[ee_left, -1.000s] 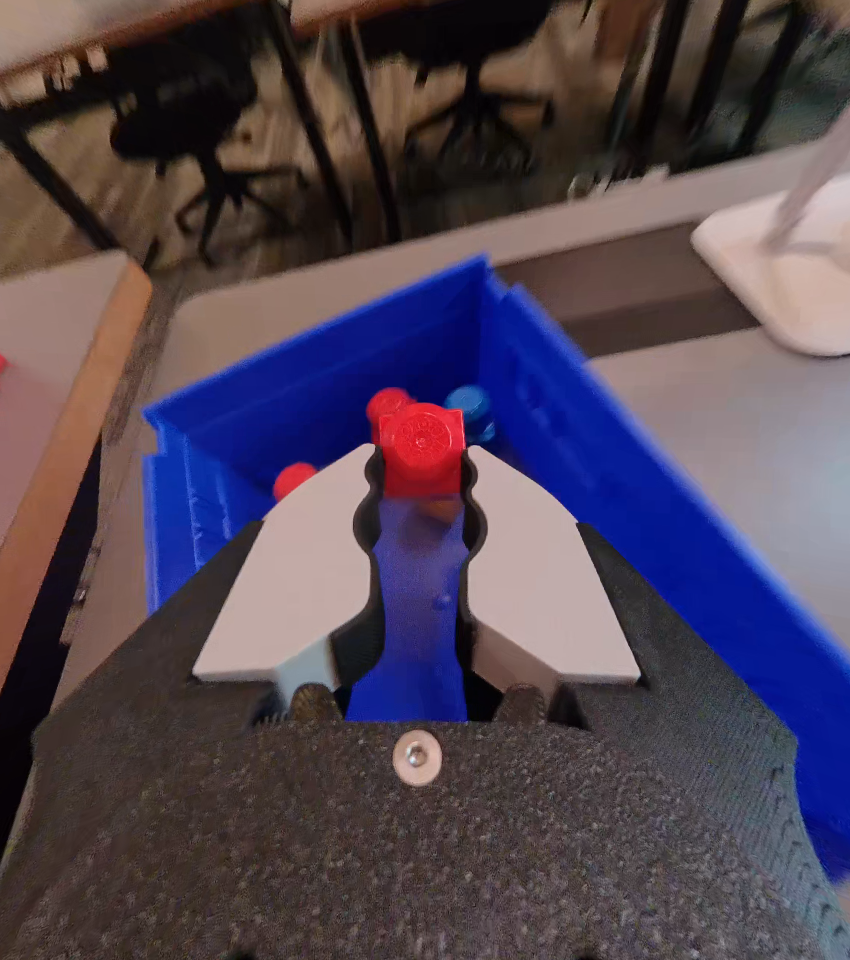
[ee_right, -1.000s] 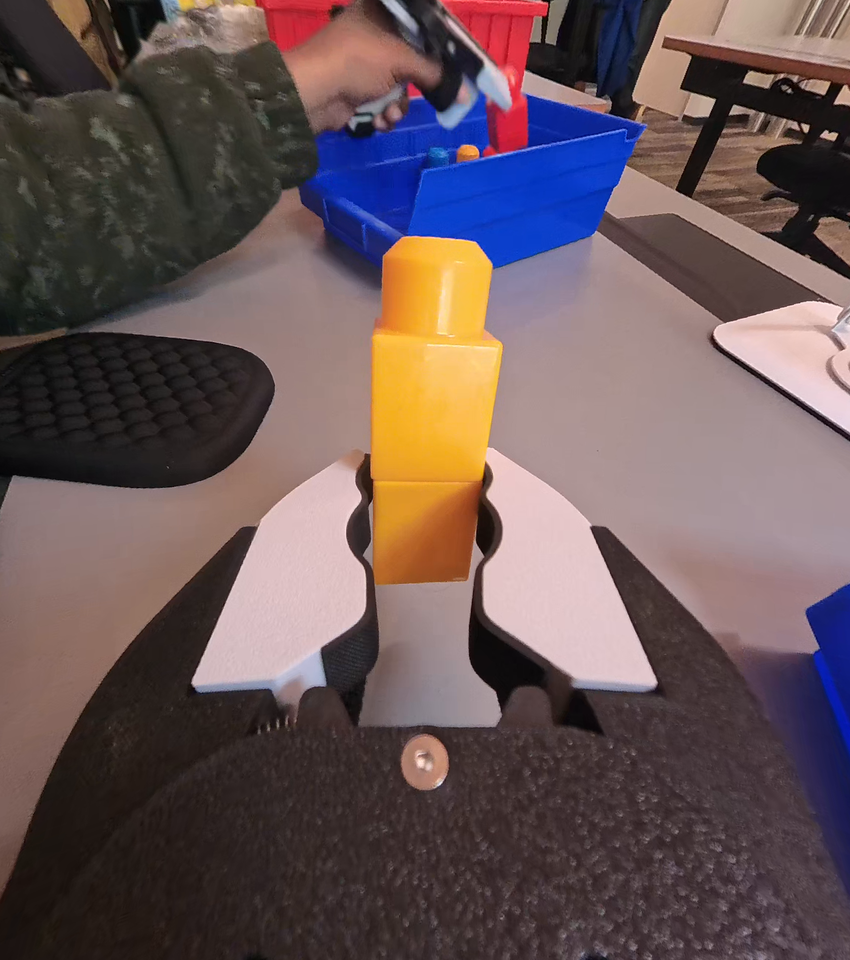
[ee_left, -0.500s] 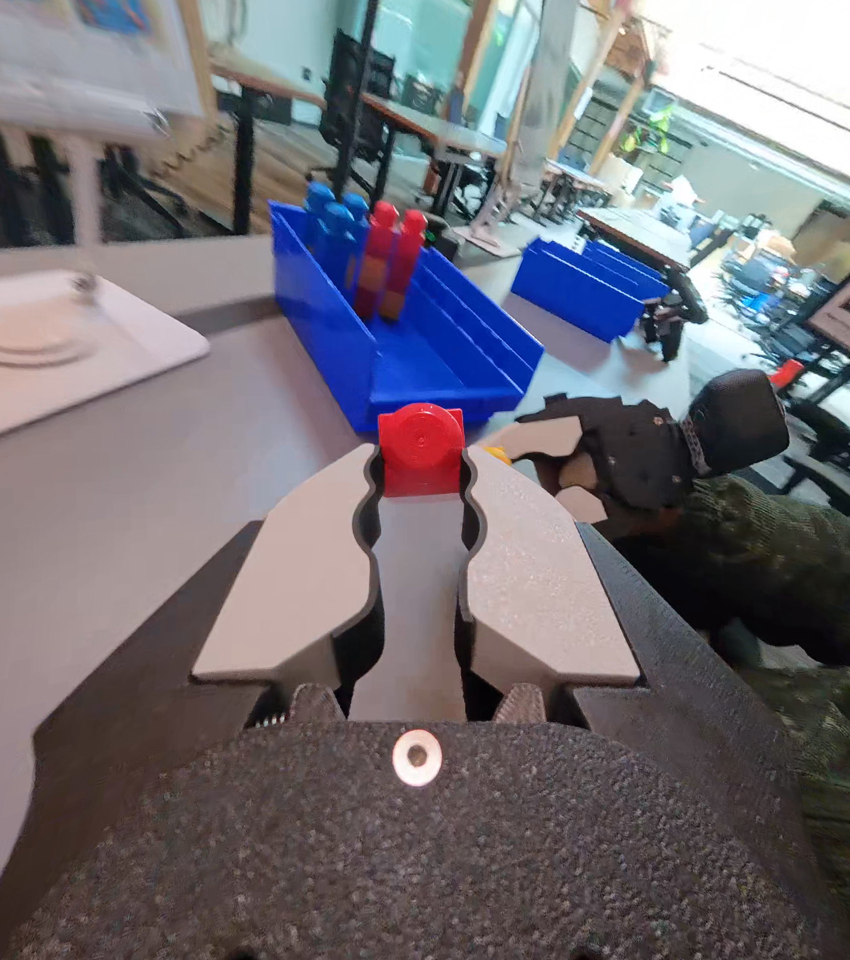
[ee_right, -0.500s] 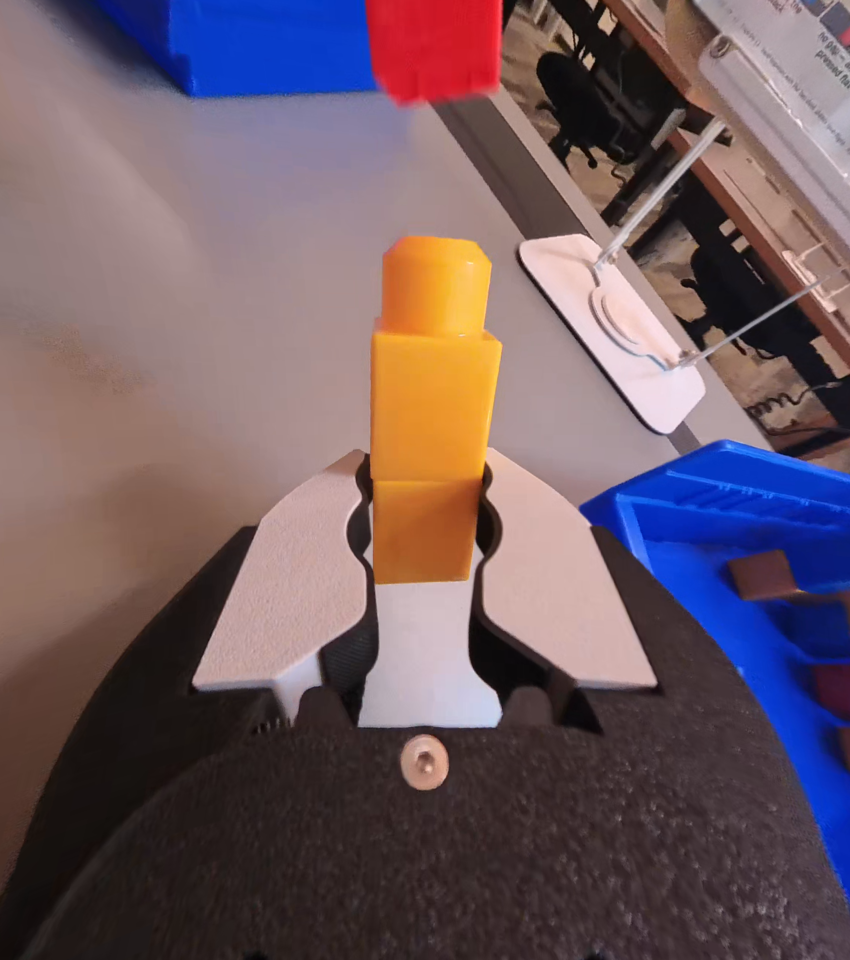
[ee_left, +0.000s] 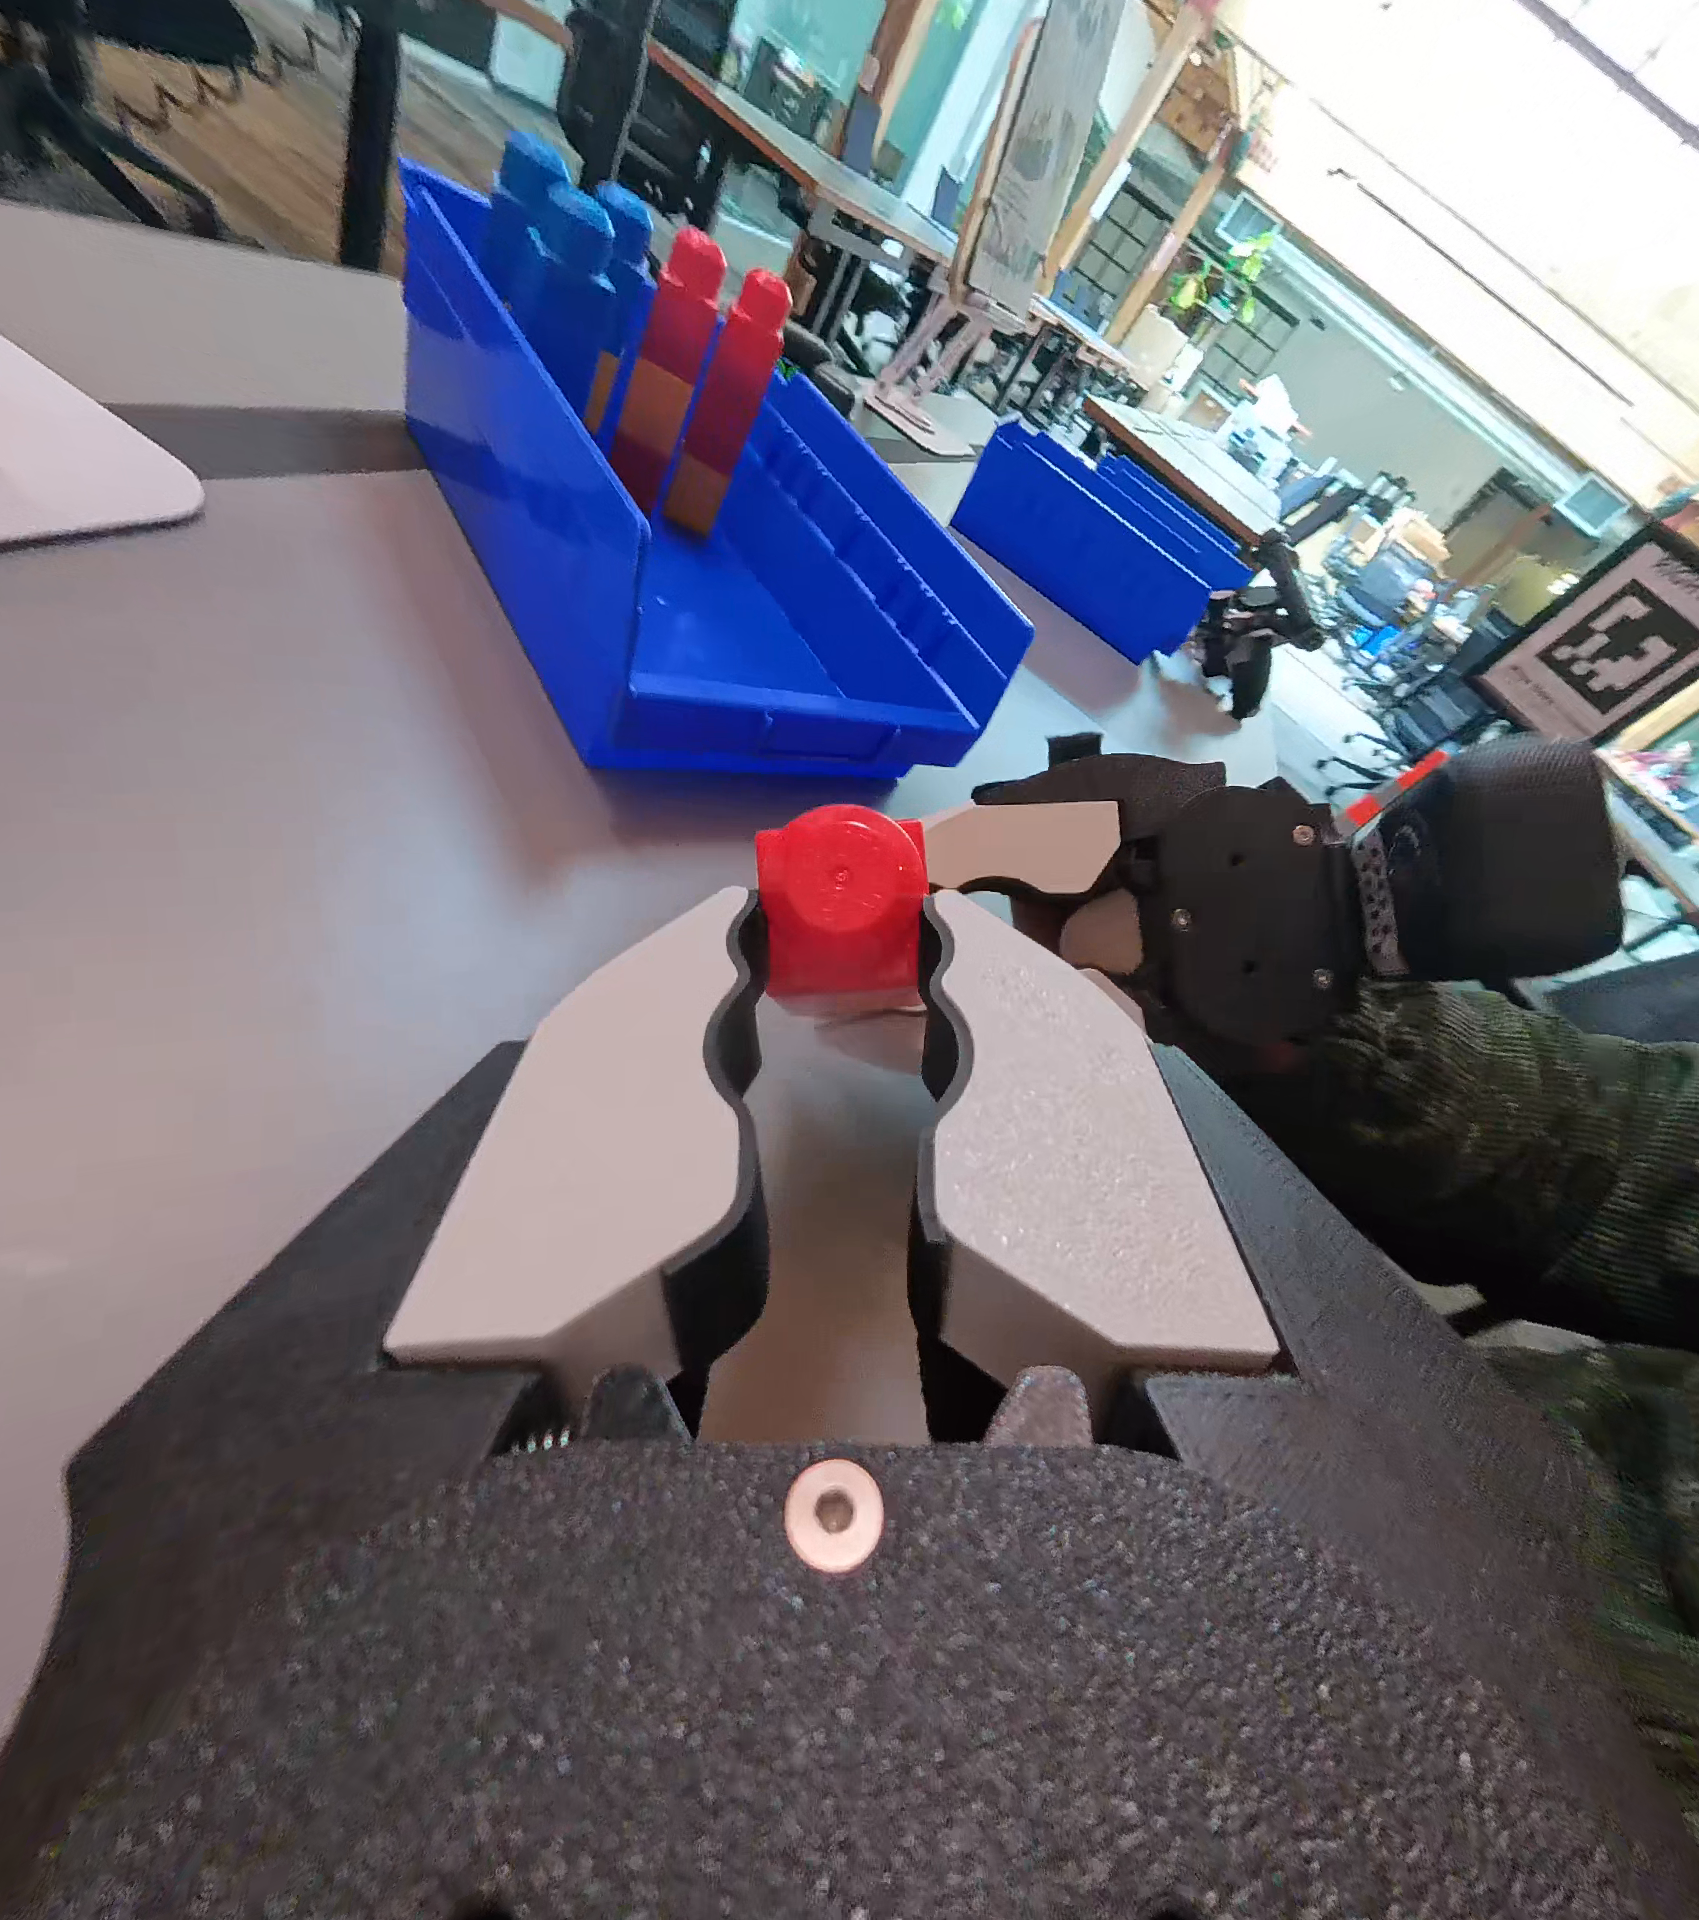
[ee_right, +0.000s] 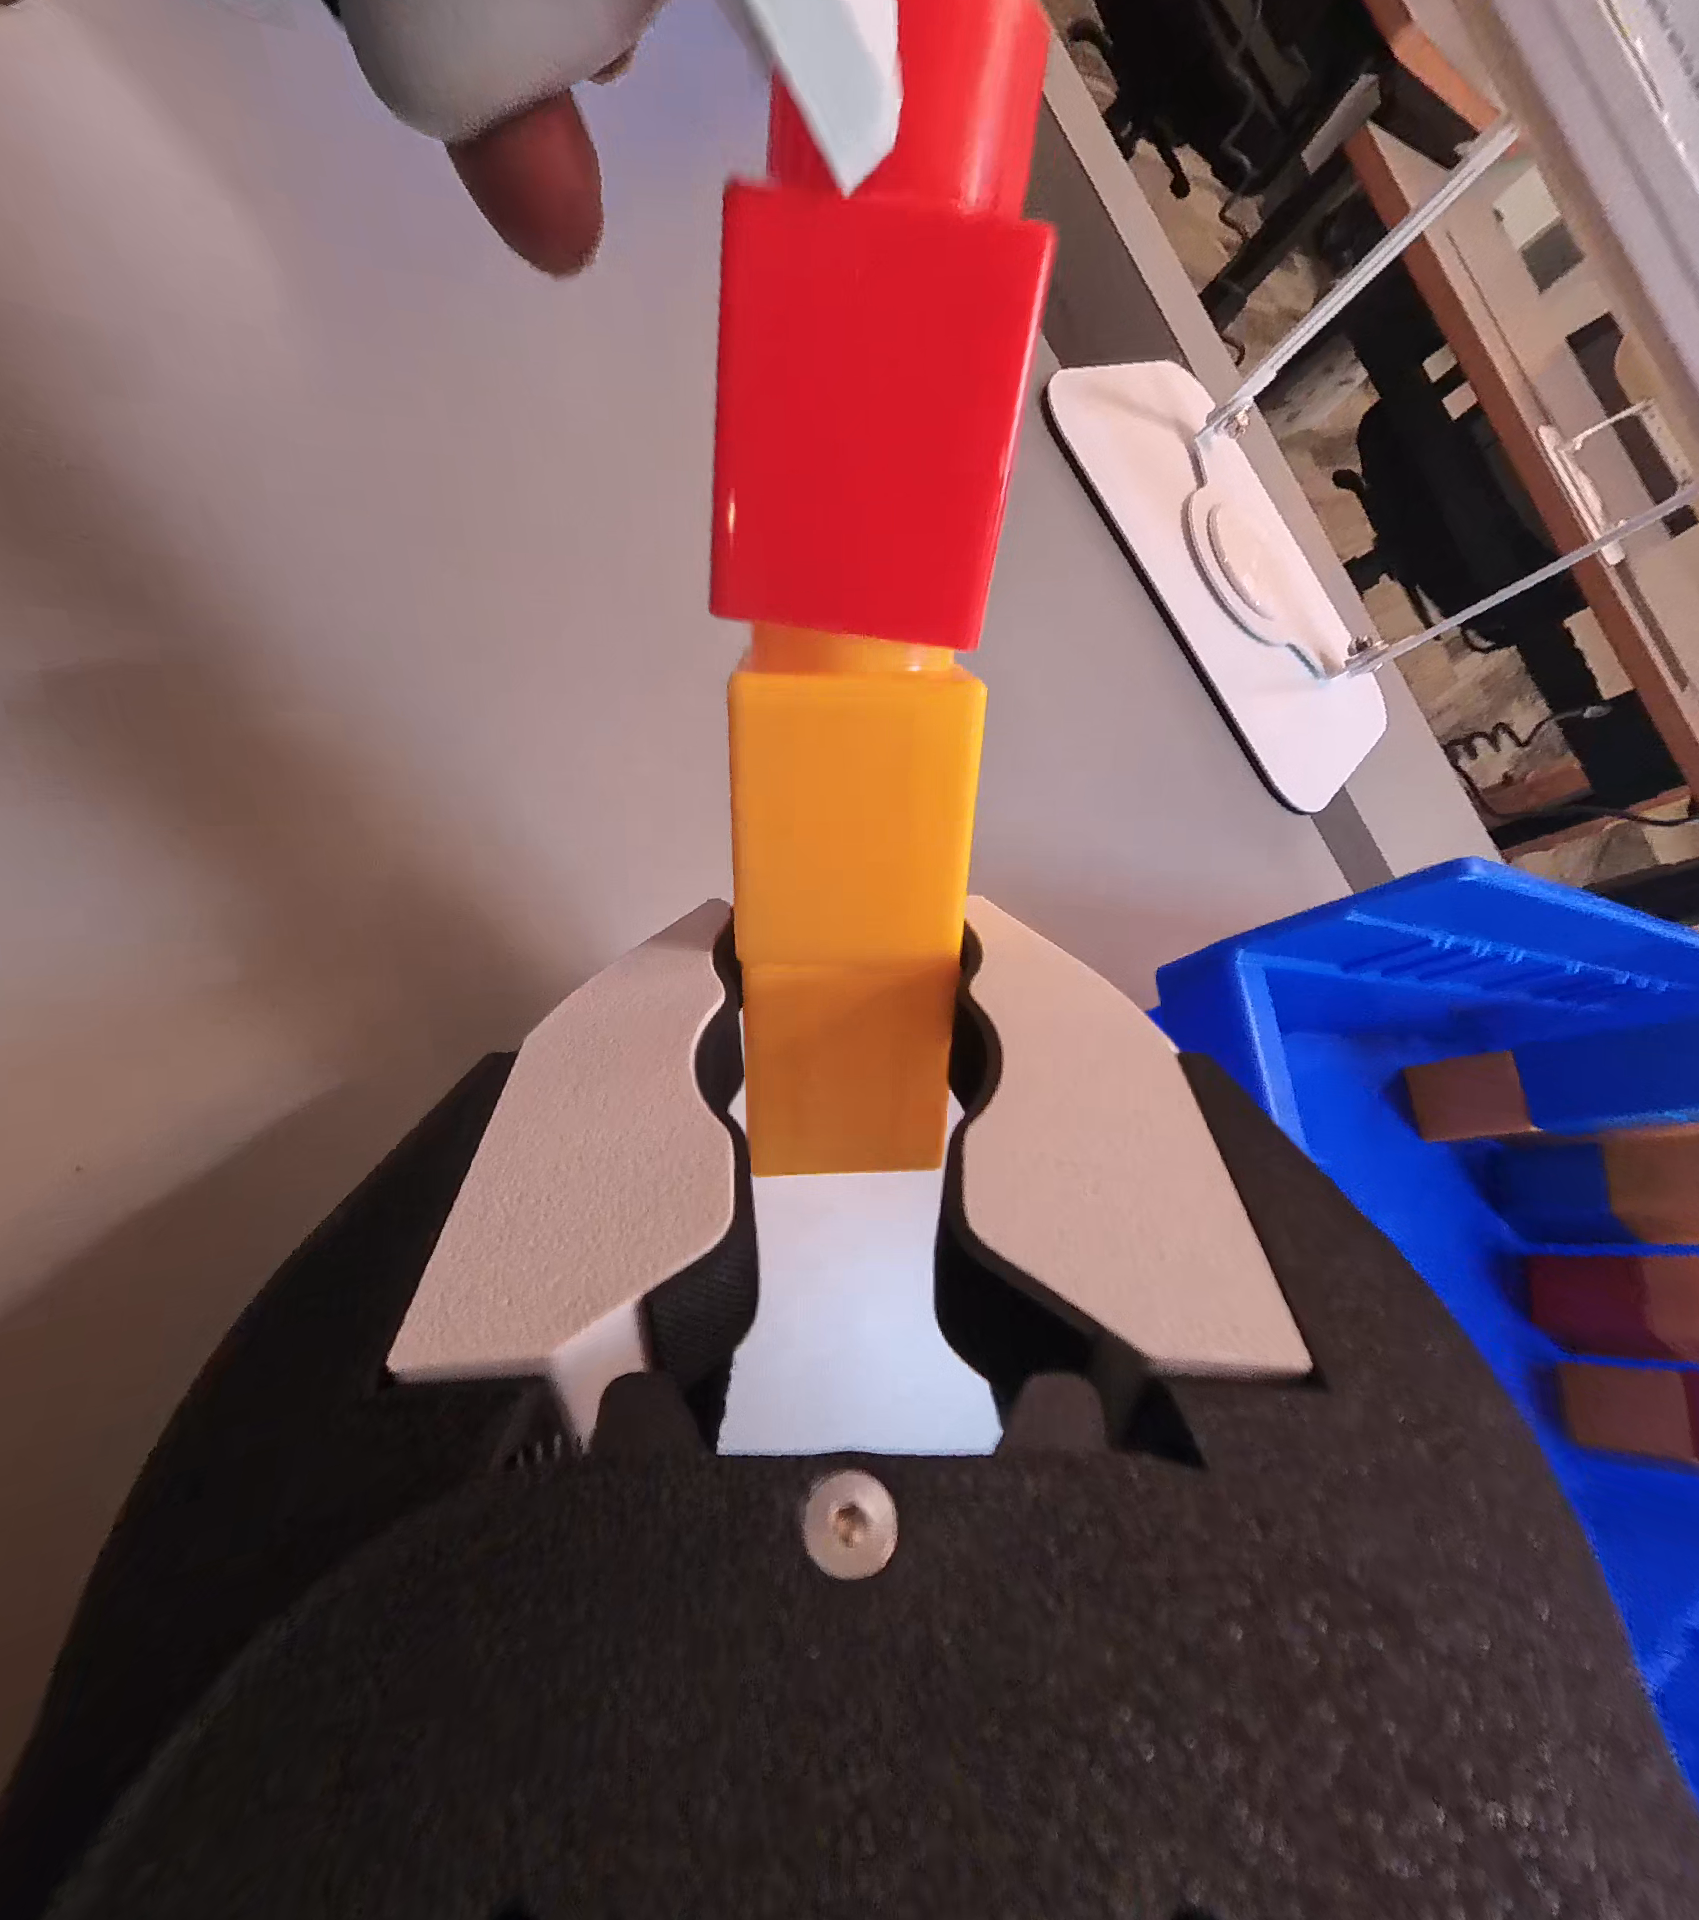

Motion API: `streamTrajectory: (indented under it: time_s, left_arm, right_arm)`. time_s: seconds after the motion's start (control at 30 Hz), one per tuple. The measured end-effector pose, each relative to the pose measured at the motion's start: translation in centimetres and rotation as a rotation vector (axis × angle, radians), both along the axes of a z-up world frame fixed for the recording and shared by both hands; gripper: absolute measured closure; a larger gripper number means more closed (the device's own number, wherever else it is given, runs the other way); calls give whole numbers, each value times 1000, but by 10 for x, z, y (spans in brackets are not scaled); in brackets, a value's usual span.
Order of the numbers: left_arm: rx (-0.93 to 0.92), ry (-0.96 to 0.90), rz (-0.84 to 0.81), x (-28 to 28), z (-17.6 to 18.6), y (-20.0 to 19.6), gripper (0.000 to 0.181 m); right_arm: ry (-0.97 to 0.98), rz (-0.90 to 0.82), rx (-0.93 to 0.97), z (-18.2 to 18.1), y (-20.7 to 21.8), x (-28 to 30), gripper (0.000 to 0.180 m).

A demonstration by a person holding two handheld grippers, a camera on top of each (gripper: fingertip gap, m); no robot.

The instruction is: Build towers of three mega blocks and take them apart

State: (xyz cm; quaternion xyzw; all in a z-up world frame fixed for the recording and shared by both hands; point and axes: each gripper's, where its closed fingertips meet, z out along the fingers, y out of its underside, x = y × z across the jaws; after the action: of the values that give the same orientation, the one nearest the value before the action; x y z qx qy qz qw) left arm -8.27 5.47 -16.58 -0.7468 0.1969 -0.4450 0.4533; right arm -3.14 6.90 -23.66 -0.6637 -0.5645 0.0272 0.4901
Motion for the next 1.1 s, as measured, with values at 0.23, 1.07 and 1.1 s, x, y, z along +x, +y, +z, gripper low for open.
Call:
streamTrajectory:
  time_s: [0.23,1.07,1.1]
  left_arm:
    - [46,-18,35,9,3,-2,153]
    - [449,-91,-360,30,27,-56,138]
    - [444,-84,-363,31,27,-57,140]
  right_arm:
    - [22,-48,-7,4,2,3,143]
    - [404,454,-432,34,-75,-38,143]
    - [405,454,-444,33,-75,-38,143]
